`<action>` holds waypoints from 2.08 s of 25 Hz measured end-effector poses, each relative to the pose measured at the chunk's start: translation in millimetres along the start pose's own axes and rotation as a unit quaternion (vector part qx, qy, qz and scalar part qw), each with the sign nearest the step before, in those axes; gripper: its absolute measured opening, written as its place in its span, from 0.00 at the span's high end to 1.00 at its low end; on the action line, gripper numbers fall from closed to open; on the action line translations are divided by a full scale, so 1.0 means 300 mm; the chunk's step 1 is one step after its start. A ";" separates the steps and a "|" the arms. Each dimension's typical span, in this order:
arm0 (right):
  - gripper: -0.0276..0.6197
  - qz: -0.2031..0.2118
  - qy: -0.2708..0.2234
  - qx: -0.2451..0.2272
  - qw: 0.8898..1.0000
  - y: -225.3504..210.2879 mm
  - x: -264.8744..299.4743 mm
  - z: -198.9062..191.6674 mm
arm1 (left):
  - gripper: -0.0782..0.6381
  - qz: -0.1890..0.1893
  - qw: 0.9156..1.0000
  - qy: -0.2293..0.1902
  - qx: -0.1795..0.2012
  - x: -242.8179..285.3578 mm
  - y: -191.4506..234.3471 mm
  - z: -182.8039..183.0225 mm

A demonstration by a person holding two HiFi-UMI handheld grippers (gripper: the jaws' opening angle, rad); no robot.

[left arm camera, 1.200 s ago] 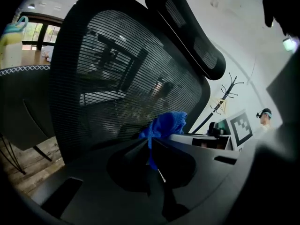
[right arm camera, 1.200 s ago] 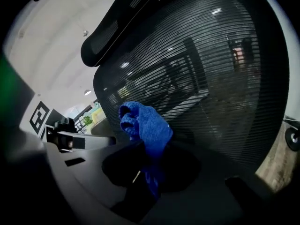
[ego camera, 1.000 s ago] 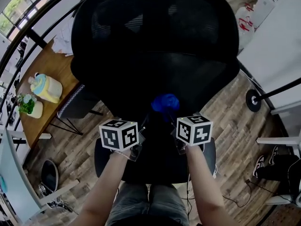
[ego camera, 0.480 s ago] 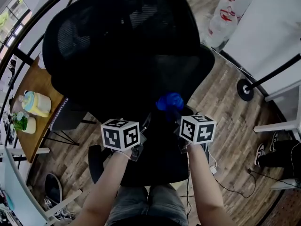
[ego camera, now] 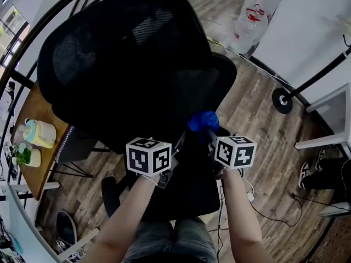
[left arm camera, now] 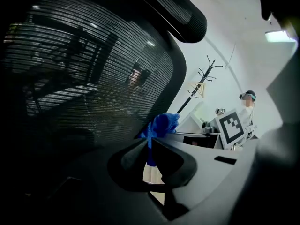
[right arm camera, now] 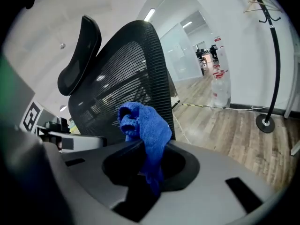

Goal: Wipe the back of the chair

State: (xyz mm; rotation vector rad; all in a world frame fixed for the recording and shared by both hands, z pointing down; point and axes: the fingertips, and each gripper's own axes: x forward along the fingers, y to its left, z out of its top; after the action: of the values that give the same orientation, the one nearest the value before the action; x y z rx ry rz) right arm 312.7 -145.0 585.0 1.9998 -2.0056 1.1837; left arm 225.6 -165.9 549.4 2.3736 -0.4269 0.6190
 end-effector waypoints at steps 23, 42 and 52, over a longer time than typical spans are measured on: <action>0.82 -0.052 -0.071 0.041 0.995 0.059 -0.196 -0.048 | 0.84 0.009 1.000 -0.007 0.023 -0.250 0.028 -0.061; 0.82 0.051 -0.150 -0.074 0.985 0.652 -0.463 0.160 | 0.84 0.027 0.983 -0.139 0.114 -0.739 -0.134 0.168; 0.82 0.126 -0.187 -0.154 0.962 0.917 -0.559 0.241 | 0.84 0.024 0.962 -0.214 0.167 -0.918 -0.218 0.284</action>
State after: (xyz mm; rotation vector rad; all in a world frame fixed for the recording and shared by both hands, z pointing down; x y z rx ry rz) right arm 129.1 -86.7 316.7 1.9631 -2.4954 0.4919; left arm 51.8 -134.1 312.6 2.8370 -0.6065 0.1999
